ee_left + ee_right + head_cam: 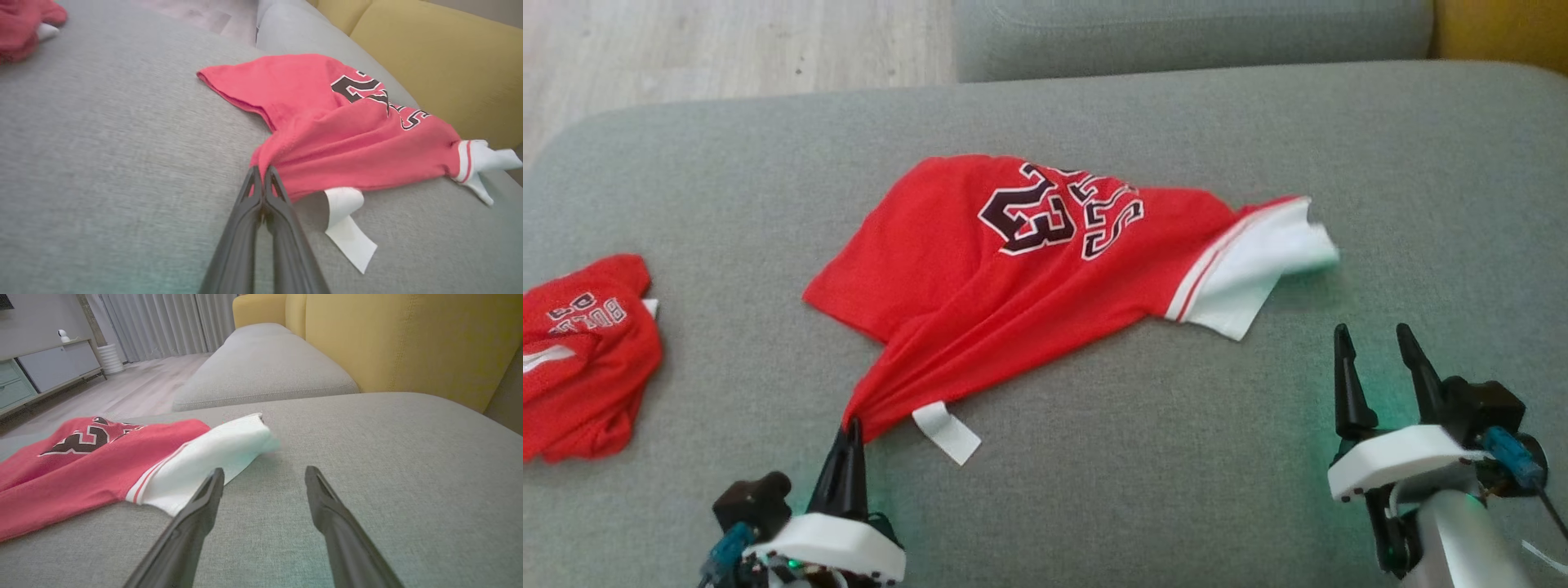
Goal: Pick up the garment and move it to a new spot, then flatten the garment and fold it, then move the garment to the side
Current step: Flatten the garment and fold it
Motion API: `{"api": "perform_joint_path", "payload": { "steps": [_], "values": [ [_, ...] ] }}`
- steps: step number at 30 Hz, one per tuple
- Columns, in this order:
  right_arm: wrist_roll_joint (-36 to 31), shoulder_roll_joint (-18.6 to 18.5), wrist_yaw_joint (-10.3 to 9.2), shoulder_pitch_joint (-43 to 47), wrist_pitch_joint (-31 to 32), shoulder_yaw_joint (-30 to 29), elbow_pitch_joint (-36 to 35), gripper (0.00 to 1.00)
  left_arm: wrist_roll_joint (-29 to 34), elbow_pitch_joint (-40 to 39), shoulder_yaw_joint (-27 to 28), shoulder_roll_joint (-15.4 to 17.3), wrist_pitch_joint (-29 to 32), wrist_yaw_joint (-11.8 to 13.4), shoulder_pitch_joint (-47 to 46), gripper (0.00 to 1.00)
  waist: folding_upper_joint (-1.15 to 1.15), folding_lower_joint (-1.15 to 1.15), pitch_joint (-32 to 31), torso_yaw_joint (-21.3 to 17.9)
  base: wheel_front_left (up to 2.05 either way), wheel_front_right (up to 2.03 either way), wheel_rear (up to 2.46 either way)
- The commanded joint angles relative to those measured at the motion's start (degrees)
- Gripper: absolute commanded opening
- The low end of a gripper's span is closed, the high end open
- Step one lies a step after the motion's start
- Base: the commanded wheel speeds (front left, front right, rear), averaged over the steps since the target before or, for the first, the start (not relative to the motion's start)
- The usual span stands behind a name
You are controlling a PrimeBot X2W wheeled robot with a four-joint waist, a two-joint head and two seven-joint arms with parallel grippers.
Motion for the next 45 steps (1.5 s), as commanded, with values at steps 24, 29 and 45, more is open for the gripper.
{"api": "perform_joint_path", "payload": {
  "steps": [24, 29, 45],
  "values": [
    [1.32, -0.14, -0.04, -0.45, -0.36, 3.87, -3.11, 1.0, 20.02, -8.48, 7.42, -1.17, -0.3, 5.82, 2.68, 1.0, 0.0, 0.01, 0.92, 0.35, 0.0, 0.0, 0.0],
    [-2.79, -0.33, -0.04, -5.65, -0.36, 0.24, 2.69, 1.0, 19.82, -9.5, 5.0, -1.18, -0.3, 5.72, 1.31, 1.0, 0.0, 0.01, 3.41, 2.89, 0.0, 0.0, 0.0],
    [-3.2, -1.26, -0.04, -14.88, -0.36, -7.24, 13.44, 1.0, 19.82, -11.91, 2.7, -1.19, -0.3, 6.02, -0.66, 1.0, 0.0, 0.01, 8.54, 8.56, 0.0, 0.0, 0.0]
  ]
}}
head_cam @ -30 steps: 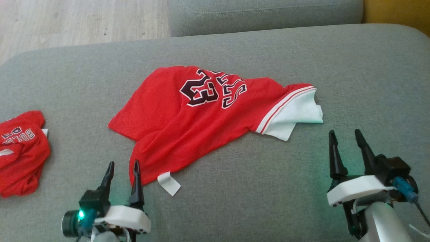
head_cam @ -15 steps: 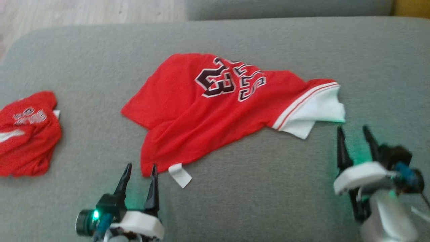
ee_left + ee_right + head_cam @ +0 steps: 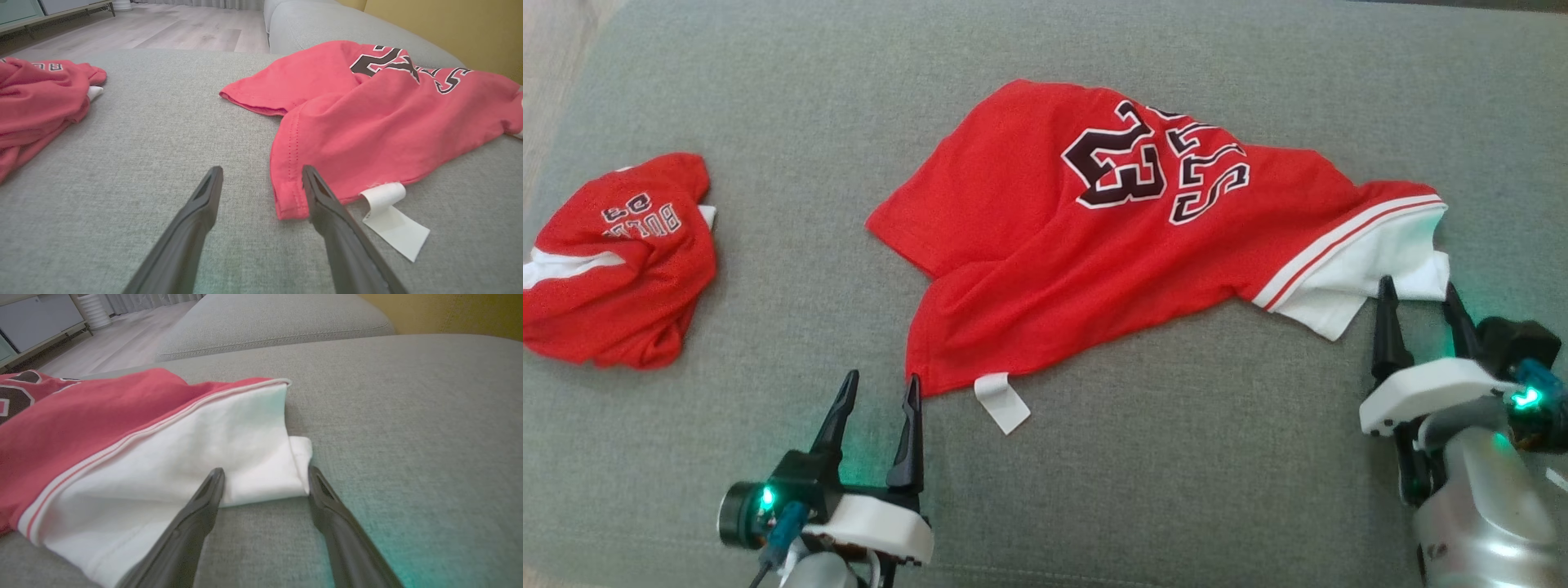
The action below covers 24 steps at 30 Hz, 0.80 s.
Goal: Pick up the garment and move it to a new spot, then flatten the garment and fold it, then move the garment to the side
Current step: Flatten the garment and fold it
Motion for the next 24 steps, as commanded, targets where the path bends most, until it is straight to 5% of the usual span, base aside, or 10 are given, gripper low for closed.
{"api": "perform_joint_path", "payload": {
  "steps": [1, 24],
  "values": [
    [0.47, -0.25, -0.04, -2.4, -0.37, 1.66, -1.39, 1.0, -0.22, -1.96, 2.04, 0.21, -0.3, 0.35, -1.69, 1.0, 0.0, -0.01, 0.17, 0.02, 0.0, 0.0, 0.0],
    [3.23, 0.1, -0.04, 1.81, -0.37, 8.63, -5.19, 1.0, 0.5, -2.1, 0.64, 0.2, -0.3, -0.35, -0.94, 1.0, 0.0, -0.01, -1.05, -0.73, 0.0, 0.0, 0.0]
  ]
}}
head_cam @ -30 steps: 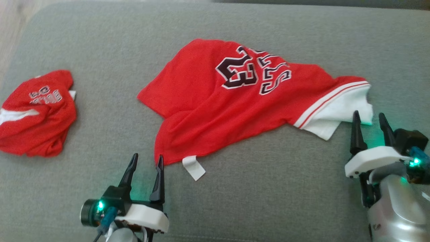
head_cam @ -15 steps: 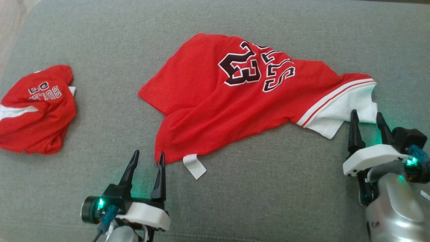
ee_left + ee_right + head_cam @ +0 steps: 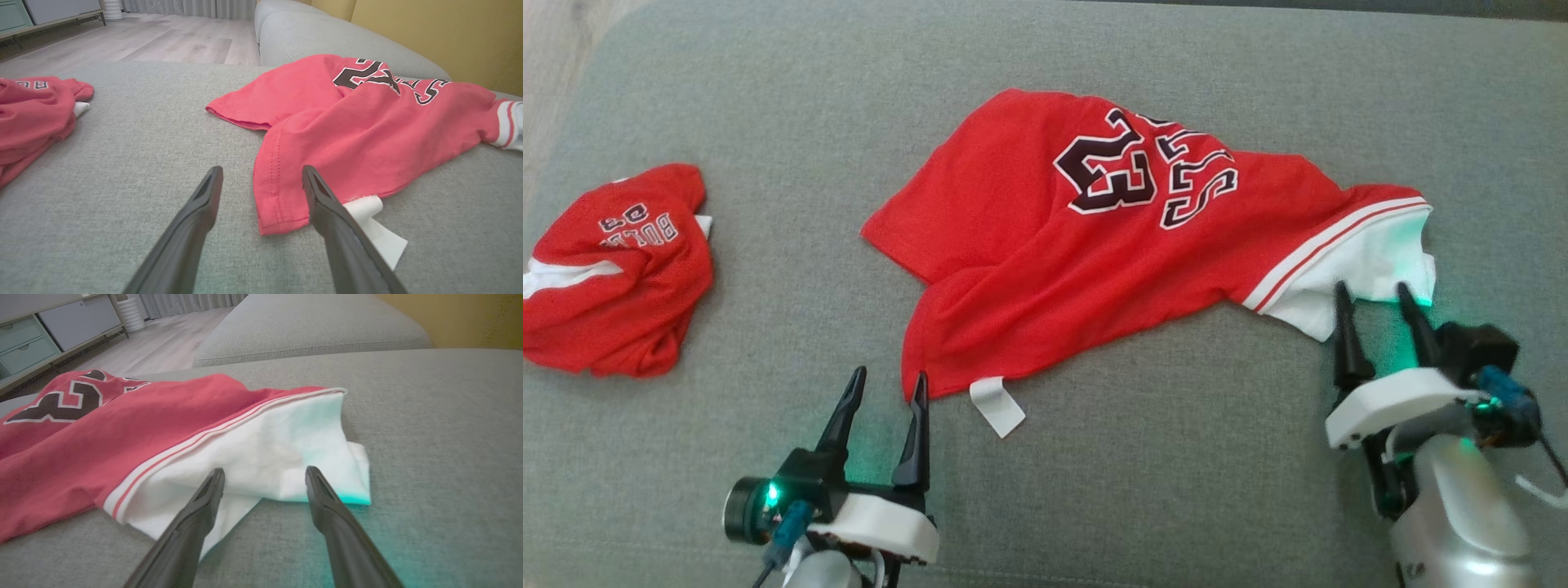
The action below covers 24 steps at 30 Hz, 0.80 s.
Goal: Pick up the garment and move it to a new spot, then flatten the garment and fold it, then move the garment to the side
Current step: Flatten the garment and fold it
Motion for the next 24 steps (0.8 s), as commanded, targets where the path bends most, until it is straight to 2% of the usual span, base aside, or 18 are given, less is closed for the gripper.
{"api": "perform_joint_path", "payload": {
  "steps": [1, 12, 17, 18, 19, 20, 24],
  "values": [
    [0.31, 0.16, -0.04, 0.23, -0.37, 2.41, -1.85, 1.0, 0.31, -1.2, 1.28, 0.2, -0.3, 0.04, -0.76, 1.0, 0.0, 0.0, -0.15, 0.06, 0.0, 0.0, 0.0],
    [-1.24, -1.17, -0.04, 3.74, -0.37, 12.49, -2.93, 1.0, -0.37, -1.03, 0.5, 0.2, -0.31, 0.13, -0.5, 1.0, 0.0, 0.0, -0.39, 0.59, 0.0, 0.0, 0.0],
    [-2.65, -2.12, -0.04, 4.16, -0.37, 12.59, -1.56, 1.0, -0.94, -0.91, 0.42, 0.2, -0.31, 0.39, -0.54, 1.0, 0.0, 0.0, -0.32, 0.57, 0.0, 0.0, 0.0],
    [-3.07, -2.14, -0.04, 4.05, -0.37, 12.44, -1.03, 0.89, -1.0, -0.91, 0.44, 0.2, -0.31, 0.44, -0.53, 1.0, 0.0, 0.0, -0.31, 0.57, 0.0, 0.0, 0.0],
    [-3.42, -2.14, -0.04, 3.91, -0.37, 12.33, -0.39, 0.47, -1.06, -0.9, 0.43, 0.2, -0.31, 0.48, -0.55, 1.0, 0.0, 0.0, -0.33, 0.59, 0.0, 0.0, 0.0],
    [-3.68, -2.09, -0.04, 3.76, -0.37, 12.23, 0.14, 0.0, -1.13, -0.85, 0.42, 0.2, -0.31, 0.52, -0.57, 1.0, 0.0, 0.0, -0.38, 0.6, 0.0, 0.0, 0.0],
    [-3.54, -1.66, -0.04, 3.58, -0.37, 12.42, -1.19, 0.0, -1.29, -0.57, 0.53, 0.2, -0.31, 0.63, -0.49, 1.0, 0.0, 0.0, -1.08, 0.41, 0.0, 0.0, 0.0]
  ]
}}
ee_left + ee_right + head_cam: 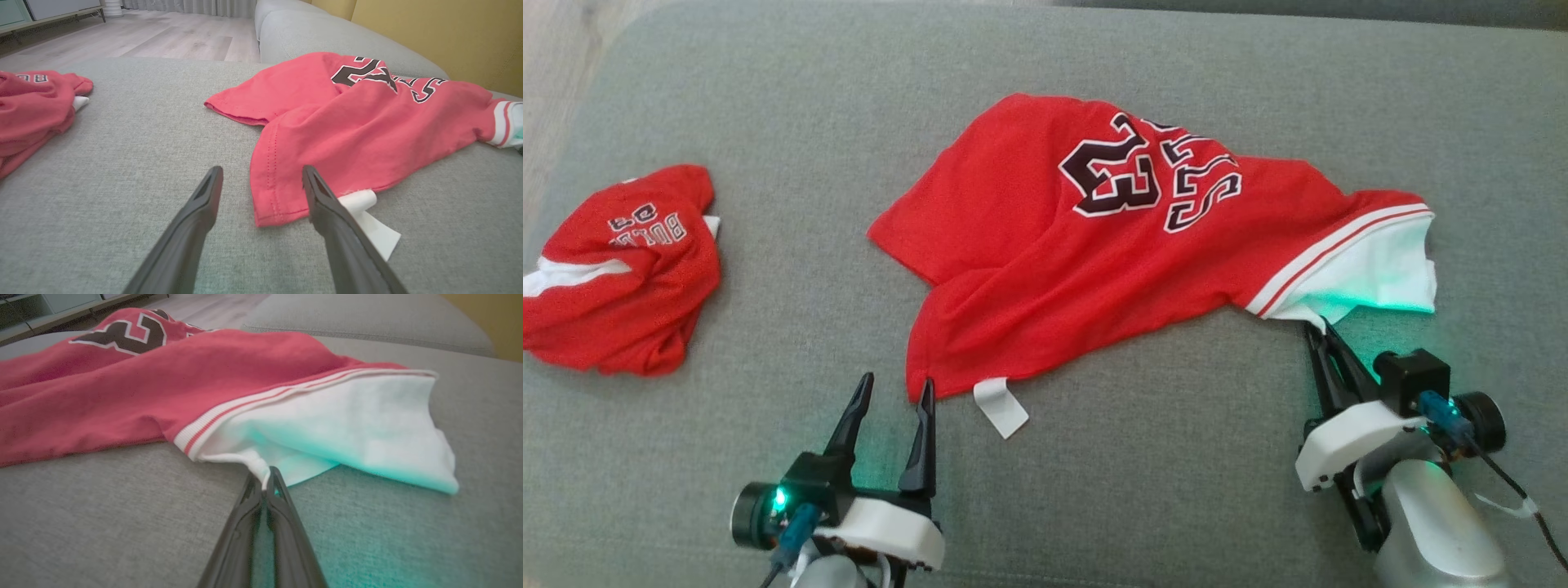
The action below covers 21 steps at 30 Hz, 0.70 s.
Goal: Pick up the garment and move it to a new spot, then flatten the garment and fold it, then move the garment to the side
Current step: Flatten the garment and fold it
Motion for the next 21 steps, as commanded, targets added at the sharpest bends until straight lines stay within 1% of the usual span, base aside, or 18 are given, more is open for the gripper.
{"api": "perform_joint_path", "payload": {
  "steps": [1, 7, 12, 14, 20, 21],
  "values": [
    [0.04, 0.23, -0.04, 0.52, -0.07, 1.62, -2.3, 0.0, -0.29, -1.17, 1.86, 0.2, -0.31, 0.29, -0.49, 1.0, 0.0, 0.0, -0.66, -0.25, 0.0, 0.0, 0.0],
    [1.33, 0.27, -0.04, 3.17, -0.07, 2.36, -11.38, 0.0, -0.14, -0.67, 2.53, 0.2, -0.31, 0.13, 1.35, 1.0, 0.0, 0.0, -4.49, -1.58, 0.0, 0.0, 0.0],
    [1.32, -0.84, -0.04, 5.95, -0.07, 2.6, -18.15, 0.0, 0.08, -0.41, 3.44, 0.2, -0.31, 0.33, 3.66, 1.0, 0.0, 0.0, -8.36, -3.21, 0.0, 0.0, 0.0],
    [0.76, -1.53, -0.04, 6.78, -0.07, 2.67, -19.91, 0.0, 0.14, -0.34, 3.91, 0.2, -0.31, 0.38, 4.46, 1.0, 0.0, 0.0, -9.37, -3.91, 0.0, 0.0, 0.0],
    [-1.71, -2.72, -0.04, 8.36, -0.07, 3.0, -22.23, 0.0, 0.13, -0.25, 4.26, 0.2, -0.31, 0.39, 5.75, 1.0, 0.0, 0.0, -10.32, -4.96, 0.0, 0.0, 0.0],
    [-1.83, -2.6, -0.04, 8.67, -0.07, 3.06, -22.21, 0.17, 0.14, -0.15, 4.22, 0.2, -0.31, 0.4, 5.93, 1.0, 0.0, 0.0, -10.31, -5.13, 0.0, 0.0, 0.0]
  ]
}}
